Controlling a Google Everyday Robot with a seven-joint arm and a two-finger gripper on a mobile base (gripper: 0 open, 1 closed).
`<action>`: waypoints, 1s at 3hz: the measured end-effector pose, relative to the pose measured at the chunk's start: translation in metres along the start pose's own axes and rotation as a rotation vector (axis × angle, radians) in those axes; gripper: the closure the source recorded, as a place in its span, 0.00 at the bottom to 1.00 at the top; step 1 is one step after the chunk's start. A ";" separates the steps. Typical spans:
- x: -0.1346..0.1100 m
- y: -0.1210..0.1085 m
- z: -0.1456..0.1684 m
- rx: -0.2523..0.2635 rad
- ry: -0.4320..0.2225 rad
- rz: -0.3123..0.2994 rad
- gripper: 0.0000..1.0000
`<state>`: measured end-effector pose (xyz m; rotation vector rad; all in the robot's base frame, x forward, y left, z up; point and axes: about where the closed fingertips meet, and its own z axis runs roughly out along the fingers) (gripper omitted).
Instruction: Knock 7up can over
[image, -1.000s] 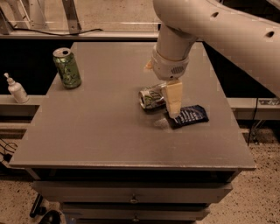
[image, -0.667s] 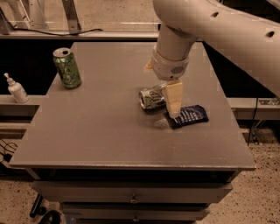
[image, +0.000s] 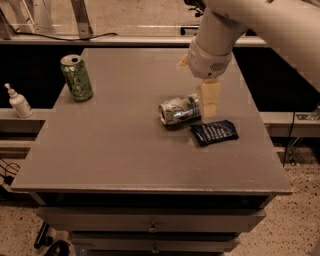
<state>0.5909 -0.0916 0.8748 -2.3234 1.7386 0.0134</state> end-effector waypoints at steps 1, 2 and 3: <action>0.051 -0.006 -0.016 -0.006 -0.102 0.129 0.00; 0.092 -0.009 -0.037 0.019 -0.197 0.242 0.00; 0.089 -0.031 -0.065 0.110 -0.234 0.231 0.00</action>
Offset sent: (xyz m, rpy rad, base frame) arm 0.0690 -0.1615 0.1232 0.4129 -0.0183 -0.3285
